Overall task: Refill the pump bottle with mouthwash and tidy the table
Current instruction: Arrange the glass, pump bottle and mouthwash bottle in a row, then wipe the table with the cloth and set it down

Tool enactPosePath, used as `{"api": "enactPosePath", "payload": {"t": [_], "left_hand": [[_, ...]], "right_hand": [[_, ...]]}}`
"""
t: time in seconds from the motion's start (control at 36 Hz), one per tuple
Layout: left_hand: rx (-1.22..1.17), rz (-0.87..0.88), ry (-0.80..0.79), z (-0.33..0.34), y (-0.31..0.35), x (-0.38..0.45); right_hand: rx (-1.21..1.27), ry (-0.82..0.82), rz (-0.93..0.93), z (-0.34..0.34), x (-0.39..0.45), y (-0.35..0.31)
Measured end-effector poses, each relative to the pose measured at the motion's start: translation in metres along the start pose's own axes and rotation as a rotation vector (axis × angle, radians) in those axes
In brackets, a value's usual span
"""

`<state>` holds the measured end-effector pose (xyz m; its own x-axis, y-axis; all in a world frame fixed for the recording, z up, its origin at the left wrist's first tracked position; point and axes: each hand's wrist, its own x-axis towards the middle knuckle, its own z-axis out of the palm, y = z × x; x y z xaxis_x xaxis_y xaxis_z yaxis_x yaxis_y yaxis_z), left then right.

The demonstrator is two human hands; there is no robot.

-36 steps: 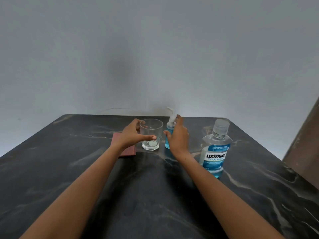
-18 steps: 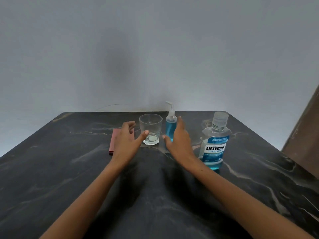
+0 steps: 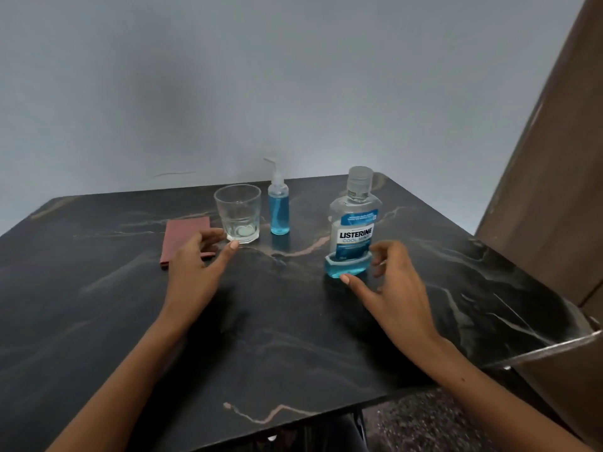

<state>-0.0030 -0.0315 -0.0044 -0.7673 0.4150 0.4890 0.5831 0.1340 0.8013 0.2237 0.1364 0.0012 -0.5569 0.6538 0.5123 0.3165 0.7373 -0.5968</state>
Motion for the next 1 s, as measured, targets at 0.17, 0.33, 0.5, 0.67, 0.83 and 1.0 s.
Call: {"api": "enactPosePath", "payload": {"t": [0.17,0.33,0.5,0.67,0.83,1.0], "left_hand": [[0.007,0.022,-0.008,-0.001,0.004,-0.004],[0.015,0.010,0.025,-0.008,0.005,-0.002],[0.067,0.014,0.090,-0.014,0.002,0.002],[0.096,0.000,0.115,-0.016,-0.001,0.004],[0.096,-0.012,0.135,-0.017,-0.004,0.005],[0.083,-0.033,0.139,-0.020,-0.008,0.008]], "right_hand": [[0.109,-0.076,0.090,0.011,0.012,0.001],[0.218,-0.080,0.091,0.032,0.028,-0.010],[0.162,-0.054,0.091,0.055,0.052,-0.012],[0.140,0.015,0.127,0.080,0.085,-0.017],[0.129,0.079,0.188,0.104,0.113,-0.021],[0.088,0.116,0.251,0.121,0.131,-0.025]]}}
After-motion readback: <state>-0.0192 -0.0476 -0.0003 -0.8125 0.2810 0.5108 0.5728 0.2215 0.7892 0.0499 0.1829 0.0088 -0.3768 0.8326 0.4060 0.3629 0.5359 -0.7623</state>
